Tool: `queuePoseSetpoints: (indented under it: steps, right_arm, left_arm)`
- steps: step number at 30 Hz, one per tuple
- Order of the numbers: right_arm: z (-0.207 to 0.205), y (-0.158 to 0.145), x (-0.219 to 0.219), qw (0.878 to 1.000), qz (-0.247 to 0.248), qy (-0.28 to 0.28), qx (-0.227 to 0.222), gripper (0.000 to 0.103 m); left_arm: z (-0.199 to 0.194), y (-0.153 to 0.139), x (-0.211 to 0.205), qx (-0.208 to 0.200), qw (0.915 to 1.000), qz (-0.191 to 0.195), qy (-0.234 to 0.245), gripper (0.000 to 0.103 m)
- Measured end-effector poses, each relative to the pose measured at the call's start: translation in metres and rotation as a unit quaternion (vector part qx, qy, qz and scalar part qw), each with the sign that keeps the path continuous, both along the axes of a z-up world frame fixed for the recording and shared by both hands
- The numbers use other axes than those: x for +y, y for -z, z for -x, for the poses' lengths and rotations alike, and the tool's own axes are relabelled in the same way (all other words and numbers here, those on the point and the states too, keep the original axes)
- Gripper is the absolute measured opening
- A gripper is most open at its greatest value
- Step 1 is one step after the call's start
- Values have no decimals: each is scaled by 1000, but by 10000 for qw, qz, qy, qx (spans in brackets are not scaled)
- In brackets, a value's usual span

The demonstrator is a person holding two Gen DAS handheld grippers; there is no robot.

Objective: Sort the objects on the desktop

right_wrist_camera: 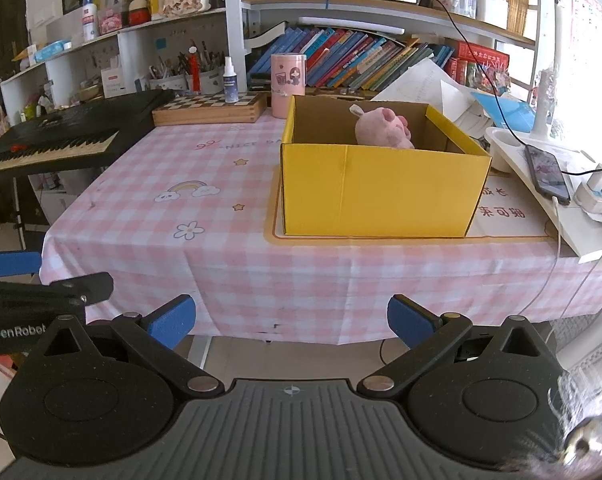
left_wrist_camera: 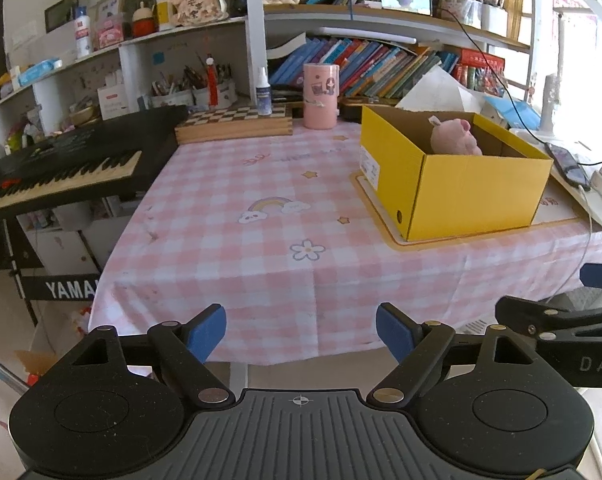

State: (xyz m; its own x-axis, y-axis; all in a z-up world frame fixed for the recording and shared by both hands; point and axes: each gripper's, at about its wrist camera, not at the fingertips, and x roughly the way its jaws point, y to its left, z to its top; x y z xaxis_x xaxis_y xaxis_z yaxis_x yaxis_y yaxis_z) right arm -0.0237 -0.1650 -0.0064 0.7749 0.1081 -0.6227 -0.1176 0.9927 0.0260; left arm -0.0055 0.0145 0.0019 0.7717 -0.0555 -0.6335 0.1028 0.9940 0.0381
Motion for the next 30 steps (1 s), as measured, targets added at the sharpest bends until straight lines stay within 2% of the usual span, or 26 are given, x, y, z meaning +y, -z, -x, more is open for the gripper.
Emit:
queuePoseSetpoints:
  steps: [14,30]
  right_arm:
    - [2,1,1,10000,-45,23,30,103]
    - [5,4,0,9999,1,-44,112,103]
  left_arm:
    - [1,1,-4,59,9998,35,173,85]
    - [10,2,-3,4,9999,171,-8,85]
